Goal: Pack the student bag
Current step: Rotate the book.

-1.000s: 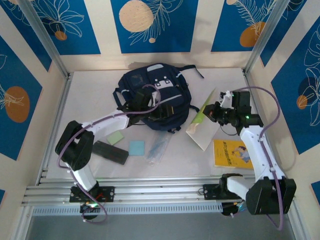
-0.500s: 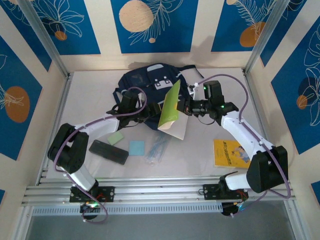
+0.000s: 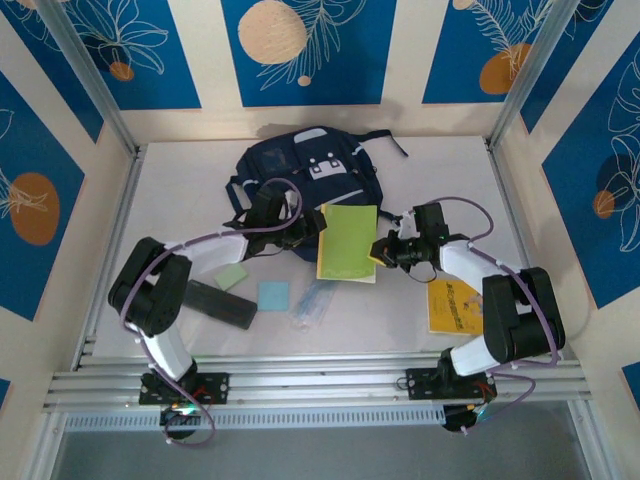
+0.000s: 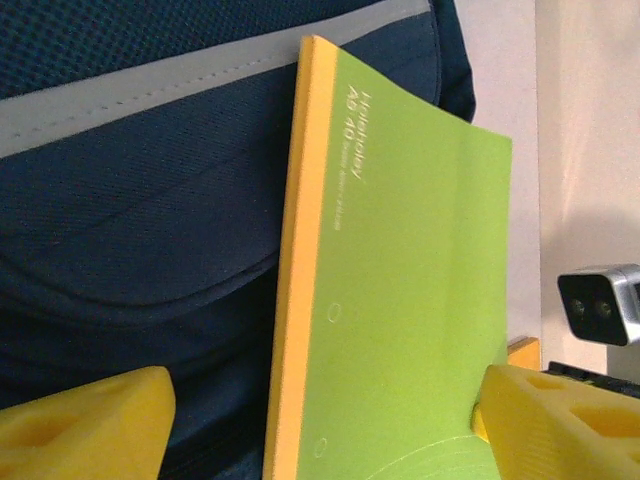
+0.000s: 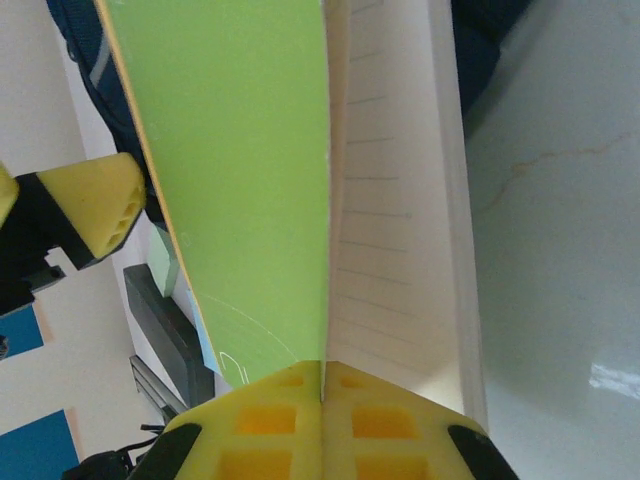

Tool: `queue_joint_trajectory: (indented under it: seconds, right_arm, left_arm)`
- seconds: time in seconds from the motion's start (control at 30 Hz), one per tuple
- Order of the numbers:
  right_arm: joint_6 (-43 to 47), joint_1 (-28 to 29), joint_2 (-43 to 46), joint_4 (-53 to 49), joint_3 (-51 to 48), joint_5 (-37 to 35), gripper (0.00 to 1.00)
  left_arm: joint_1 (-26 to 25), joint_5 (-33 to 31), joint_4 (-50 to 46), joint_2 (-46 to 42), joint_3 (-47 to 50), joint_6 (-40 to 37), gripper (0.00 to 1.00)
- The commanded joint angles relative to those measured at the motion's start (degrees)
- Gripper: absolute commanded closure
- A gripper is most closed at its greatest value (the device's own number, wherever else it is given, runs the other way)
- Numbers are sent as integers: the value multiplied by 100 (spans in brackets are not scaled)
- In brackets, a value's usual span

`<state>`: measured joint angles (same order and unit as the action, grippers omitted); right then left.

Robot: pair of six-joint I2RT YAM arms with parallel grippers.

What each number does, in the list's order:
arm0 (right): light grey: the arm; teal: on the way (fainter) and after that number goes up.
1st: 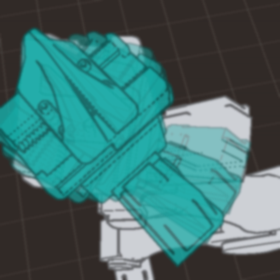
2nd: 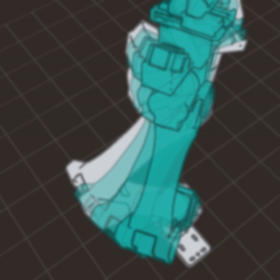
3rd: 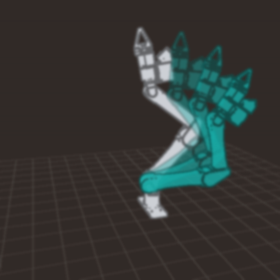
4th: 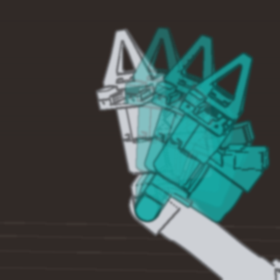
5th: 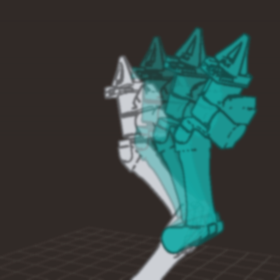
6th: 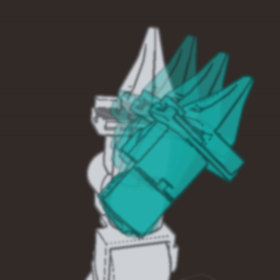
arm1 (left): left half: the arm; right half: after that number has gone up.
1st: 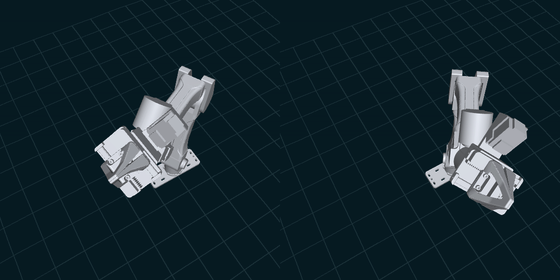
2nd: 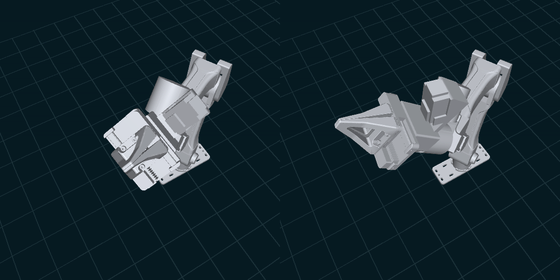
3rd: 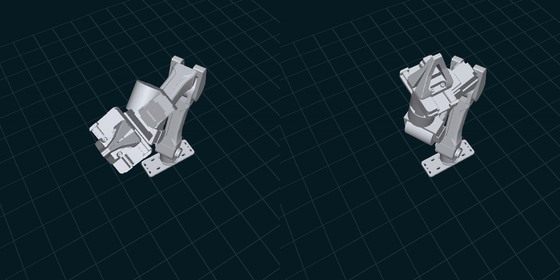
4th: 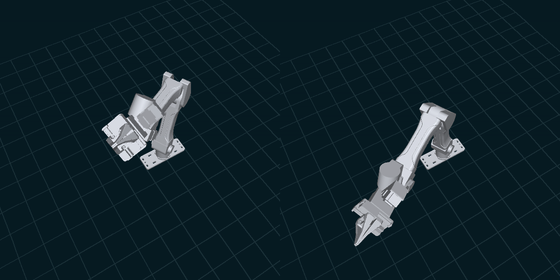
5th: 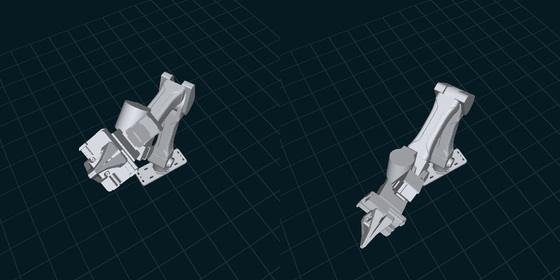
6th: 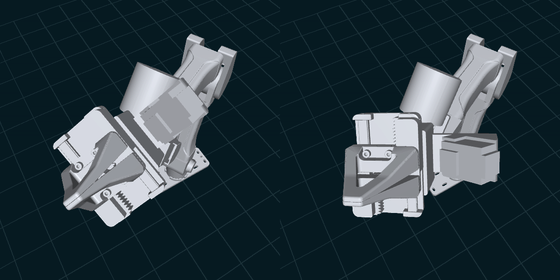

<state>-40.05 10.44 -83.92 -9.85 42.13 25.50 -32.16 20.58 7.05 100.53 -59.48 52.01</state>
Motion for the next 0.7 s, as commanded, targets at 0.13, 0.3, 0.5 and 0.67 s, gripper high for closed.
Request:
queue_joint_trajectory:
  seconds: [0.13,0.3,0.5,0.67]
  right_arm:
    - [147,10,-375,173,234,-188,100]
    - [151,73,-599,209,385,-180,100]
    - [164,42,-617,161,379,-221,100]
    - [63,-2,-369,-389,520,-474,76]
  left_arm:
    - [-232,235,-72,485,-249,-120,30]
    - [-362,446,142,762,-414,-45,44]
    - [-424,543,187,698,-493,-33,67]
    - [-431,415,46,347,-517,-72,92]
